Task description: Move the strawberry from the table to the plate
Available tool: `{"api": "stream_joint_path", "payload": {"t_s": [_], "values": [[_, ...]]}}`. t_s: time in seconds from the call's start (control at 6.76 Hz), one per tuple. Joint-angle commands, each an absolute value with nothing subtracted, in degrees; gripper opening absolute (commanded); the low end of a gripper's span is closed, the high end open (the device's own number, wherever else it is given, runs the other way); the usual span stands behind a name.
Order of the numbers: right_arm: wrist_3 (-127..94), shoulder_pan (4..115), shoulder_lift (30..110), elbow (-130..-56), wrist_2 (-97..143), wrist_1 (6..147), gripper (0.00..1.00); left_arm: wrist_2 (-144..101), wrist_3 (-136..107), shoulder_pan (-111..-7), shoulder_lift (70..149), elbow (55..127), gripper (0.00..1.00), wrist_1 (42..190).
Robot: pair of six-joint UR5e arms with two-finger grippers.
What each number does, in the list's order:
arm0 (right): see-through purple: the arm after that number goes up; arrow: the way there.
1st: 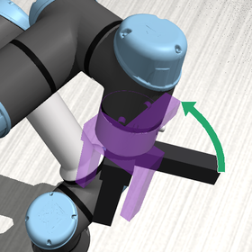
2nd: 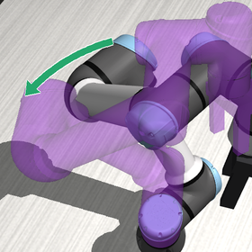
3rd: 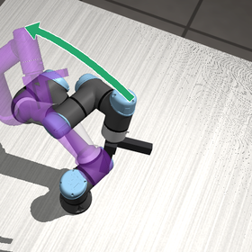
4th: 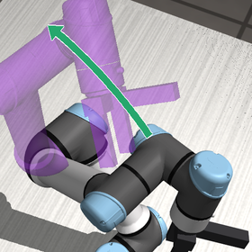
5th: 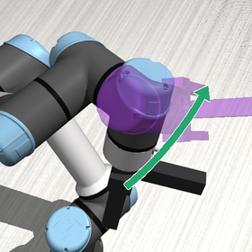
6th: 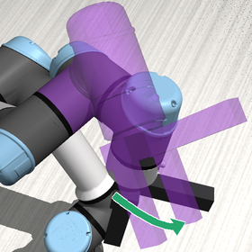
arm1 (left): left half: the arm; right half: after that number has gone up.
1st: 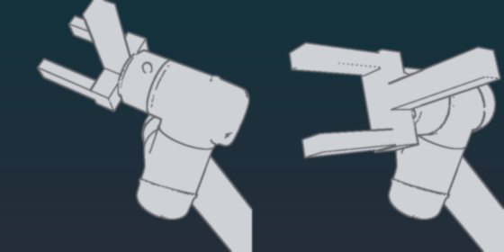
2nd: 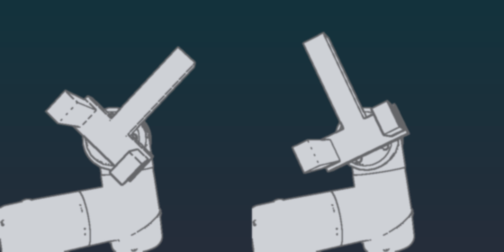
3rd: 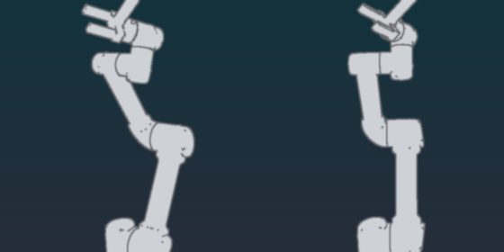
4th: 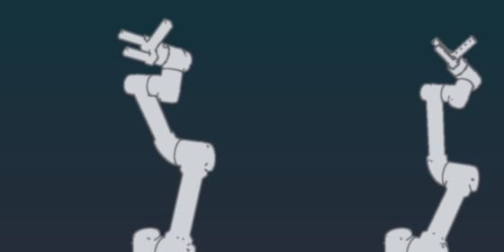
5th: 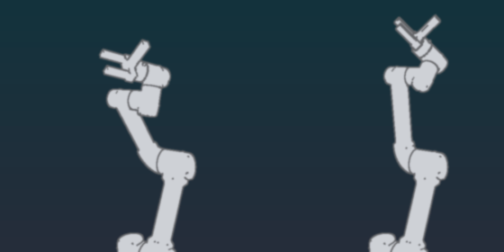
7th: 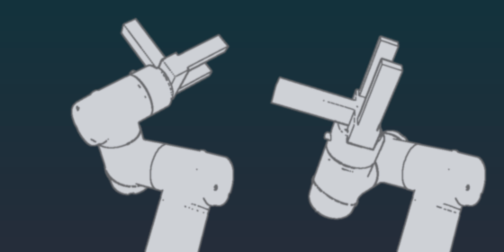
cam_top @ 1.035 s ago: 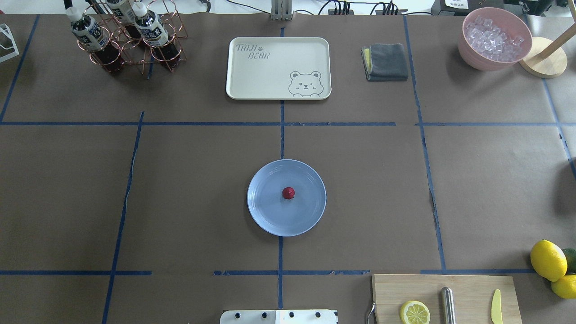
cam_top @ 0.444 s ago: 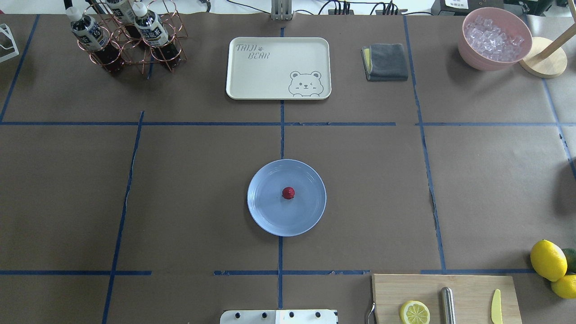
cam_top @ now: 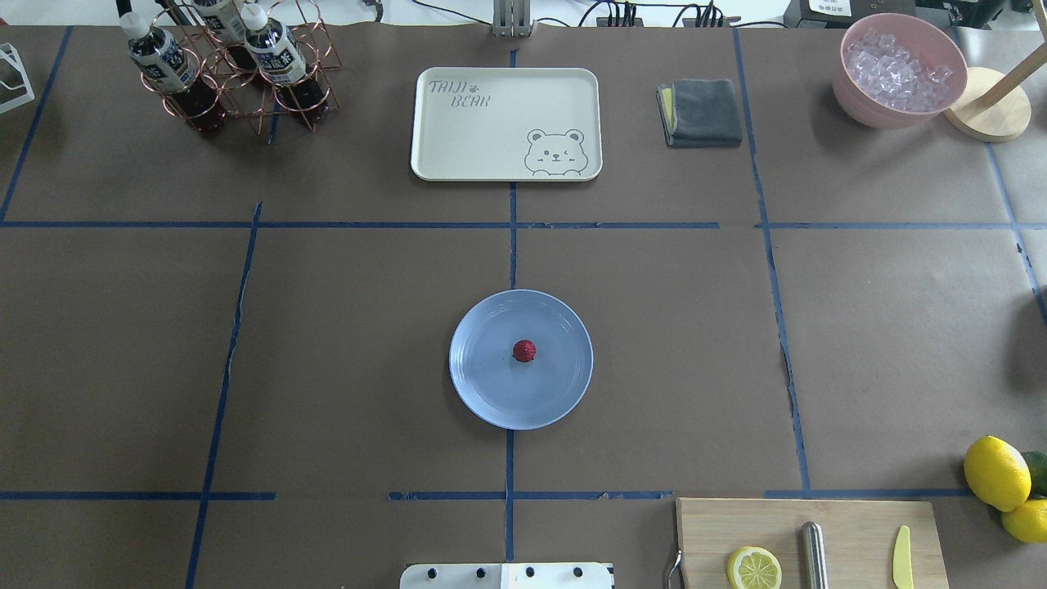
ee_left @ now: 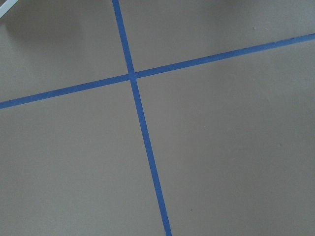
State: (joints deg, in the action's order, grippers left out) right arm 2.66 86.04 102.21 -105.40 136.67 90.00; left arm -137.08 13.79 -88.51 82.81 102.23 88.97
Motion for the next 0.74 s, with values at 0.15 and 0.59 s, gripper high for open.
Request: {"api": "stream_joint_path", "payload": {"t_s": [0.15, 0.59], "values": [[2.46, 86.04, 102.13, -105.38, 136.67, 90.00, 1.00, -136.93, 16.00, -88.77, 82.97, 102.13, 1.00, 89.12], [2.37, 86.04, 102.13, -105.38, 136.76, 90.00, 1.00, -137.02, 15.91, -88.77, 83.32, 102.04, 1.00, 88.95]]}}
